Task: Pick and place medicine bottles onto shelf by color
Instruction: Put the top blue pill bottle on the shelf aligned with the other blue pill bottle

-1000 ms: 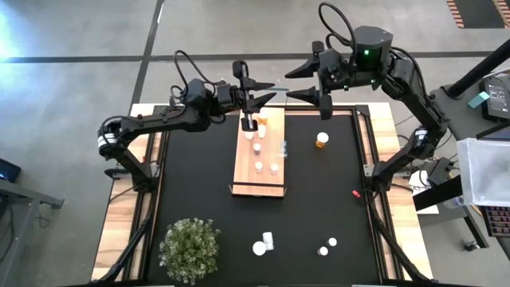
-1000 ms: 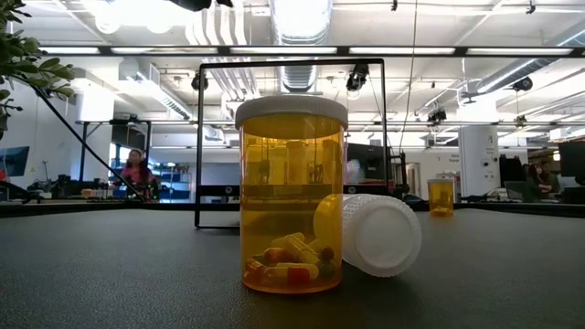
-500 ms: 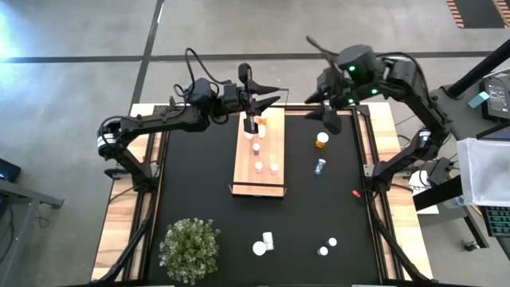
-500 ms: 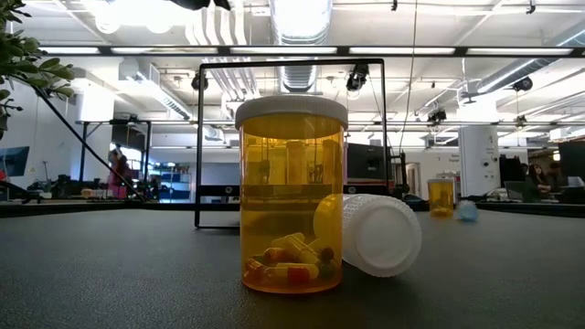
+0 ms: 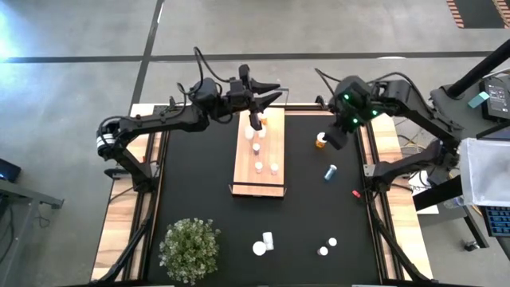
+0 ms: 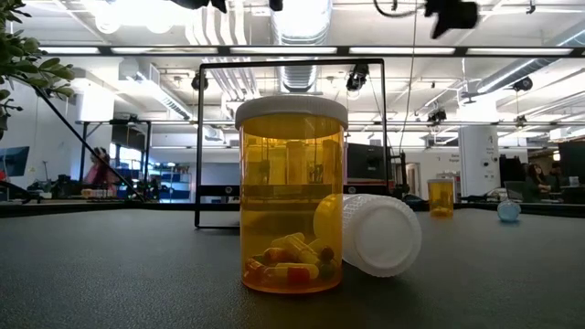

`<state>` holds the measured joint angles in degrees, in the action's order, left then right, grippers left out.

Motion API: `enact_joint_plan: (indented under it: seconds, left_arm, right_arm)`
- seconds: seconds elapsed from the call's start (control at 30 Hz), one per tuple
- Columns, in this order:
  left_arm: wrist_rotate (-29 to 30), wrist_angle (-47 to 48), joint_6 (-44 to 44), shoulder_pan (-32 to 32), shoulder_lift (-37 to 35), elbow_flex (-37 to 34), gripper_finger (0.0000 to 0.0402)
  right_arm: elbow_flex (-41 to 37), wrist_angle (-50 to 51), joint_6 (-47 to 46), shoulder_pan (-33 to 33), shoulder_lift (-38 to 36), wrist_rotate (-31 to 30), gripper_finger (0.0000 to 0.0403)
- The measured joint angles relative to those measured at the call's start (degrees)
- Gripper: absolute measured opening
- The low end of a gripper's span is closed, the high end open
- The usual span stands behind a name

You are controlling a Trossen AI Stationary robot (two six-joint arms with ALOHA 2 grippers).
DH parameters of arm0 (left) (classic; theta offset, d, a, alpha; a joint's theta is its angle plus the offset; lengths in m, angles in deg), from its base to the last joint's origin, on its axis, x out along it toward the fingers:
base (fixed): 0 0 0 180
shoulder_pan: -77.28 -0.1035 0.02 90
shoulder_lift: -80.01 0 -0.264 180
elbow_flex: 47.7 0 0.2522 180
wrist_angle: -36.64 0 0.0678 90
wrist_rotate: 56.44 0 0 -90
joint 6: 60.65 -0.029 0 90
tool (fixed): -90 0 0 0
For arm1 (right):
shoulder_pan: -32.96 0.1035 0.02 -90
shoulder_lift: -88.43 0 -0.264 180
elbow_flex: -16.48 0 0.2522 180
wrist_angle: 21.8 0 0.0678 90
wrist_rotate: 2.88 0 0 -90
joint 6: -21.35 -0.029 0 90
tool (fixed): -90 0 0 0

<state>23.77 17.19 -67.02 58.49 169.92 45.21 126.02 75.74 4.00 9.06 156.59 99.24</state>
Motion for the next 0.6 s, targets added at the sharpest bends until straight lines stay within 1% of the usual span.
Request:
enact_joint_plan:
  seconds: [0.1,0.2,0.3,0.37,0.43,0.5,0.6]
  left_arm:
    - [0.7,0.0,0.0,-0.4,-0.3,0.0,0.0098]
    - [0.9,0.1,0.1,-0.9,-0.4,0.0,0.0119]
    - [1.1,2.0,0.1,-1.5,-0.7,0.0,0.0141]
    - [2.6,3.2,0.1,-2.1,-0.8,0.0,0.0153]
    - [5.4,4.4,0.0,-2.7,-0.9,0.0,0.0162]
    - [8.1,5.5,0.0,-3.5,-0.9,0.0,0.0166]
    - [10.2,7.1,0.0,-5.0,-0.9,0.0,0.0167]
  right_arm:
    - [-7.5,-4.1,-9.5,0.0,-4.0,-1.8,0.0228]
    - [-15.5,-8.1,-17.4,0.0,-7.3,-1.9,0.0228]
    - [-23.0,-10.1,-24.6,0.0,-10.0,-2.0,0.0228]
    - [-27.5,-11.3,-29.5,0.0,-11.6,-2.3,0.0228]
    - [-31.9,-13.3,-34.5,0.0,-13.0,-2.5,0.0228]
    - [-36.3,-15.7,-39.5,0.0,-14.2,-3.1,0.0228]
    - [-42.3,-19.2,-46.1,0.0,-15.4,-3.4,0.0228]
